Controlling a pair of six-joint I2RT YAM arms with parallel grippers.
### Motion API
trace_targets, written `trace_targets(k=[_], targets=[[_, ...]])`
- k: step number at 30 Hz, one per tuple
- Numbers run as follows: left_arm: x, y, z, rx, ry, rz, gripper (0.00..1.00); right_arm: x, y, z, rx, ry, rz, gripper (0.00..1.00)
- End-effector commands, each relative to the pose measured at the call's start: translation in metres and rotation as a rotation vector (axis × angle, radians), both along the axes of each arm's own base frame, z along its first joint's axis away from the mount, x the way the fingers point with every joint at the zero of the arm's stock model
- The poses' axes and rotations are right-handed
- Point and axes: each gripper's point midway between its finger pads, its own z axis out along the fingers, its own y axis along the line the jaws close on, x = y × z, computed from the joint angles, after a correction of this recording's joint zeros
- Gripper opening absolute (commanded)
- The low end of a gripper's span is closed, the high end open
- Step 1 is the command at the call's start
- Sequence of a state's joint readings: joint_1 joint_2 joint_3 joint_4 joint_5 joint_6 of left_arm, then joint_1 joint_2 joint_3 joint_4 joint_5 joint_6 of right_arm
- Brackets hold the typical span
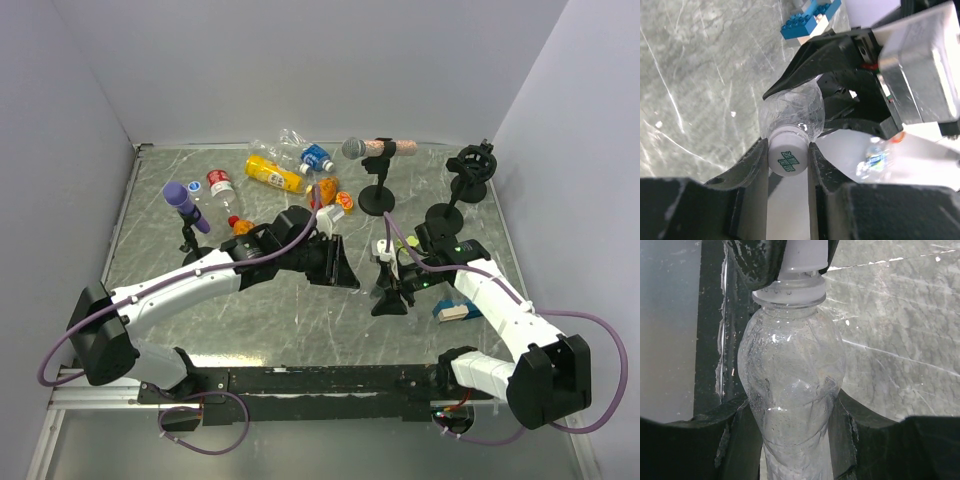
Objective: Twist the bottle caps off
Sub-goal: Unscrew the bottle cap from the plastic bottle.
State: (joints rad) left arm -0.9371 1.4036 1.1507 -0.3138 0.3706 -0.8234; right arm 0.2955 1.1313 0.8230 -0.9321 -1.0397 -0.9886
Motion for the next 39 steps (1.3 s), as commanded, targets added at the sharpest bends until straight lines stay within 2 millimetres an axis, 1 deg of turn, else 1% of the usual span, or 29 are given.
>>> trace_targets(k=[1, 5, 8, 11, 15, 17, 20, 21, 23, 25, 29, 31, 33, 34, 35, 36, 39], targets=[[0.010, -0.011, 0.043, -0.138, 0.077, 0.096, 0.01, 0.005, 0.007, 0.008, 0.053, -0.084, 0.043, 0.17], [0.020, -0.004, 0.042, -0.140, 0.087, 0.134, 0.01, 0.005, 0.007, 0.009, 0.054, -0.087, 0.044, 0.17], [0.022, 0.002, 0.044, -0.185, 0.114, 0.141, 0.01, 0.005, 0.007, 0.009, 0.055, -0.090, 0.043, 0.17], [0.019, 0.003, 0.045, -0.218, 0.136, 0.117, 0.05, 0.005, 0.007, 0.009, 0.057, -0.089, 0.044, 0.17], [0.016, 0.002, 0.041, -0.198, 0.143, 0.088, 0.10, 0.005, 0.008, 0.009, 0.056, -0.086, 0.046, 0.17], [0.014, 0.001, 0.041, -0.204, 0.141, 0.070, 0.16, 0.004, 0.008, 0.009, 0.054, -0.080, 0.047, 0.17], [0.012, -0.001, 0.041, -0.213, 0.133, 0.041, 0.34, 0.005, 0.008, 0.009, 0.057, -0.085, 0.046, 0.17], [0.011, 0.000, 0.041, -0.217, 0.129, 0.031, 0.46, 0.005, 0.008, 0.009, 0.056, -0.083, 0.046, 0.17], [0.011, 0.000, 0.038, -0.209, 0.123, 0.020, 0.60, 0.004, 0.008, 0.009, 0.056, -0.080, 0.046, 0.17], [0.012, 0.002, 0.036, -0.205, 0.113, 0.016, 0.68, 0.004, 0.008, 0.009, 0.057, -0.080, 0.047, 0.17], [0.016, 0.009, 0.033, -0.190, 0.064, 0.029, 0.80, 0.004, 0.008, 0.008, 0.056, -0.079, 0.046, 0.17], [0.019, 0.016, 0.031, -0.163, 0.004, 0.034, 0.83, 0.004, 0.008, 0.009, 0.055, -0.081, 0.046, 0.17], [0.023, 0.026, 0.033, -0.134, -0.105, 0.033, 0.86, 0.005, 0.007, 0.008, 0.052, -0.084, 0.044, 0.17], [0.022, 0.031, 0.036, -0.137, -0.182, 0.007, 0.90, 0.005, 0.007, 0.008, 0.051, -0.085, 0.045, 0.17], [0.019, 0.037, 0.038, -0.141, -0.261, -0.016, 0.94, 0.005, 0.007, 0.008, 0.052, -0.086, 0.045, 0.17], [0.016, 0.045, 0.035, -0.140, -0.337, -0.032, 0.95, 0.004, 0.007, 0.008, 0.050, -0.085, 0.044, 0.17], [0.005, 0.065, 0.043, -0.182, -0.579, -0.075, 0.99, 0.005, 0.007, 0.008, 0.050, -0.086, 0.043, 0.17]])
